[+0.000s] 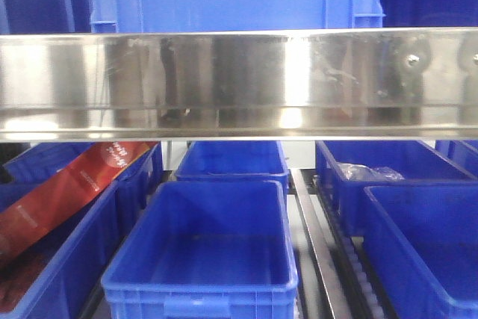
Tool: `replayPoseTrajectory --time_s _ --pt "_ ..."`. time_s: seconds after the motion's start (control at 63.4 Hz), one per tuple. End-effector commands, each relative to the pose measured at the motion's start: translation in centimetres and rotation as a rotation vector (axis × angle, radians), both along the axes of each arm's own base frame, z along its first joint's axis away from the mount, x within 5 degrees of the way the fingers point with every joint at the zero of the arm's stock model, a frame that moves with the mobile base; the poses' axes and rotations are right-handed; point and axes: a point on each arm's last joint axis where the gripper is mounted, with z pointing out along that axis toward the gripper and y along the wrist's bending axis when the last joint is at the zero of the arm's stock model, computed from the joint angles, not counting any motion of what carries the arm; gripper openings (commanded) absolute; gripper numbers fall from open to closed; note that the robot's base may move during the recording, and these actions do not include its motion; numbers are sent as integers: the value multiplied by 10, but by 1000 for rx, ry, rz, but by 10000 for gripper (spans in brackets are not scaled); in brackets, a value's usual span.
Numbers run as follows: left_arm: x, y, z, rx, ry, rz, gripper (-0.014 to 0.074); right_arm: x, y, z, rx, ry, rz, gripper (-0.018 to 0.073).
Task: Place valve from conveyor to right shelf box
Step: 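Drive up to the steel shelf of blue bins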
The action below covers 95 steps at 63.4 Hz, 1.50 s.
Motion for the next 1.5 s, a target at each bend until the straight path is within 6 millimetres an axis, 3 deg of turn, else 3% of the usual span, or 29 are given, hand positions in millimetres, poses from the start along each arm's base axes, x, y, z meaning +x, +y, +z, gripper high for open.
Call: replayPoseTrajectory --time_s 0.0,1.482 --pt "-1 0 7 -12 -65 0 -111 -2 -1 12 4 -106 -11 -153" --pt "-1 0 7 -12 -65 0 -111 -1 -1 12 4 -108 -11 -153"
